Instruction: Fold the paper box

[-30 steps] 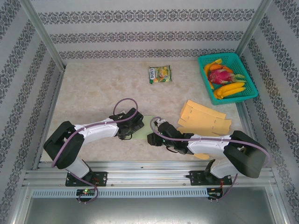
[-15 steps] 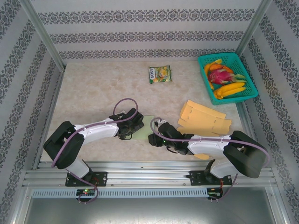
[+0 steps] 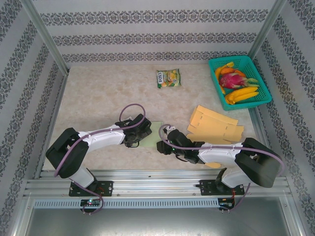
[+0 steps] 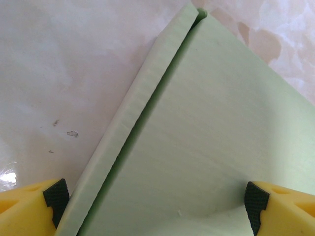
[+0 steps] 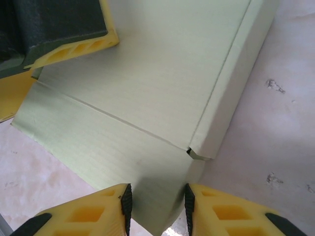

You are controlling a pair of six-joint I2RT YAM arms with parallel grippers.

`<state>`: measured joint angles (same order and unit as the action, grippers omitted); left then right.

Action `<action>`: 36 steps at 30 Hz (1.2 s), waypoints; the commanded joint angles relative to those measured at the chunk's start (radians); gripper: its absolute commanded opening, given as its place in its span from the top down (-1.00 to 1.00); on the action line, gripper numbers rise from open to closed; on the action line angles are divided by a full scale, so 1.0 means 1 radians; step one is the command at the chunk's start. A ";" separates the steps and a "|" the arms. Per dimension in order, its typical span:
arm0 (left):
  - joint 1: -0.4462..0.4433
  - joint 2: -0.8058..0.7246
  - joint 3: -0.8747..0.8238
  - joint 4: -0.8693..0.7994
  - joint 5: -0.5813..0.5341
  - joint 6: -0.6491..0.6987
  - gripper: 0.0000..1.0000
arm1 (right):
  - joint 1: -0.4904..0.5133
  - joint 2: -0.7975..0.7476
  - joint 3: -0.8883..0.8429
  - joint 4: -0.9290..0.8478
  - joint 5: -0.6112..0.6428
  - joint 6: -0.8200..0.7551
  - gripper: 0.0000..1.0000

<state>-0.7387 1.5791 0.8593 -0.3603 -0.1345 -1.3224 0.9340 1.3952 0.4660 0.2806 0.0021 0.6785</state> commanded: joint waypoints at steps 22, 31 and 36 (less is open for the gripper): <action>-0.022 0.010 -0.045 -0.077 -0.010 -0.019 -0.85 | 0.011 0.046 -0.048 0.115 0.049 -0.032 0.36; -0.025 0.017 -0.044 -0.074 -0.010 -0.018 -0.85 | 0.011 0.101 -0.070 0.154 0.148 -0.077 0.40; -0.030 0.035 -0.036 -0.071 -0.006 -0.011 -0.85 | 0.011 0.188 -0.061 0.227 0.169 -0.110 0.42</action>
<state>-0.7471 1.5776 0.8532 -0.3523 -0.1398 -1.3373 0.9360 1.5364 0.4156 0.4625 0.1135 0.6083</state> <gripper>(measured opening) 0.927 0.292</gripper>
